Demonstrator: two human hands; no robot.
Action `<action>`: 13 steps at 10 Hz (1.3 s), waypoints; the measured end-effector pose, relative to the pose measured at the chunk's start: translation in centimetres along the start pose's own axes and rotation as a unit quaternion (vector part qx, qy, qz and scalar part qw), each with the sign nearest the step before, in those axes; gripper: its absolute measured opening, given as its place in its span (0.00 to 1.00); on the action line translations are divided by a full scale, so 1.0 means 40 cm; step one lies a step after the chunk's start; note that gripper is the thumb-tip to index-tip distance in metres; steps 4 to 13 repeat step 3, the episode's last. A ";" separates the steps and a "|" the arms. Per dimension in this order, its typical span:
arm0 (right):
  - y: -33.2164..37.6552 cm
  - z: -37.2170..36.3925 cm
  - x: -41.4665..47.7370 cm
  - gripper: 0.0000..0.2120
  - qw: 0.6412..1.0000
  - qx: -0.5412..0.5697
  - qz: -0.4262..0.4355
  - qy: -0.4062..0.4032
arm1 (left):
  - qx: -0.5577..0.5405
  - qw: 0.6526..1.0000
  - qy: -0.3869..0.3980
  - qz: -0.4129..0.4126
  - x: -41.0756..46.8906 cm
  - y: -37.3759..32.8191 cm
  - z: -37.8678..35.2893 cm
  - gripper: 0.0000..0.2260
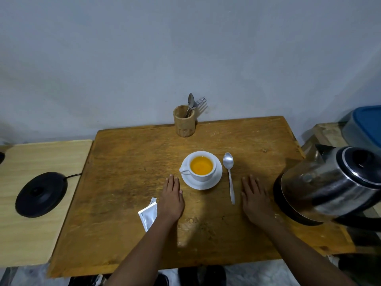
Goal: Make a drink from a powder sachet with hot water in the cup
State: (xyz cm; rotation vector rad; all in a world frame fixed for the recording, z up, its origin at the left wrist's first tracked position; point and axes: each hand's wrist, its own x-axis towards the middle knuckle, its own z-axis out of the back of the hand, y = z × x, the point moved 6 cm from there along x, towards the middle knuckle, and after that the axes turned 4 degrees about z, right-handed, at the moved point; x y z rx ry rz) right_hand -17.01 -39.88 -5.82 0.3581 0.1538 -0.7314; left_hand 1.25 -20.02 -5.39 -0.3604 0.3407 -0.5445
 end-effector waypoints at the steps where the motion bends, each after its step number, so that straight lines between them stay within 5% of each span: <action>1: 0.002 -0.015 -0.002 0.26 0.999 -0.023 0.006 0.024 | 0.027 0.999 0.020 -0.011 -0.007 -0.008 0.008 0.23; 13: 0.008 0.012 -0.020 0.27 0.998 -0.029 0.012 0.055 | 0.028 0.998 0.055 0.005 -0.010 -0.009 0.036 0.24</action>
